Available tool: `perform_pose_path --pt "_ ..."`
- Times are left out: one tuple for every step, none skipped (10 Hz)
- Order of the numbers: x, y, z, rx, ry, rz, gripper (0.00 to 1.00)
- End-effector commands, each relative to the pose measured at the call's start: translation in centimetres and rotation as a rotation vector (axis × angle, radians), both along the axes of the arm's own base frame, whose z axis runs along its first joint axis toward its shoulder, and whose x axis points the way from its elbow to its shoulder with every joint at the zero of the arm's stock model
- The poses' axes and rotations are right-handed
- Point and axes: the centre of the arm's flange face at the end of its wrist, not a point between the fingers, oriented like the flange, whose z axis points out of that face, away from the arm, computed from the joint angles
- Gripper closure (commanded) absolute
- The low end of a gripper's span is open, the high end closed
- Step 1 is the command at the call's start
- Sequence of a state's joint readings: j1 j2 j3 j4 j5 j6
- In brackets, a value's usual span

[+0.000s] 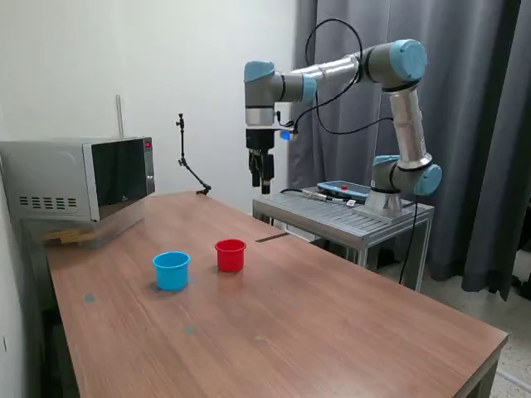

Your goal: Place red objects in the red bin, and blue objects in the blue bin.

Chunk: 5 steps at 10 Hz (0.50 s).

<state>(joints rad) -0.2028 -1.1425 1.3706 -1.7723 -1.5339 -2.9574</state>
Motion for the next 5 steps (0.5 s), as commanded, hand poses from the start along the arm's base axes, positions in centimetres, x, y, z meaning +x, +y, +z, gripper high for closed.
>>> perform_pose_path --pt "3.9 -2.9 6.9 -0.025 -0.014 0.192 0.00" --pt "6.2 -4.1 9.6 -0.026 -0.013 0.252 0.00" --pt "8.8 -4.5 12.5 -0.027 -0.015 0.281 0.00" --pt "11.1 -4.9 14.7 -0.025 -0.019 0.324 0.00" --pt "14.2 -5.5 17.5 -0.027 -0.022 0.364 0.00"
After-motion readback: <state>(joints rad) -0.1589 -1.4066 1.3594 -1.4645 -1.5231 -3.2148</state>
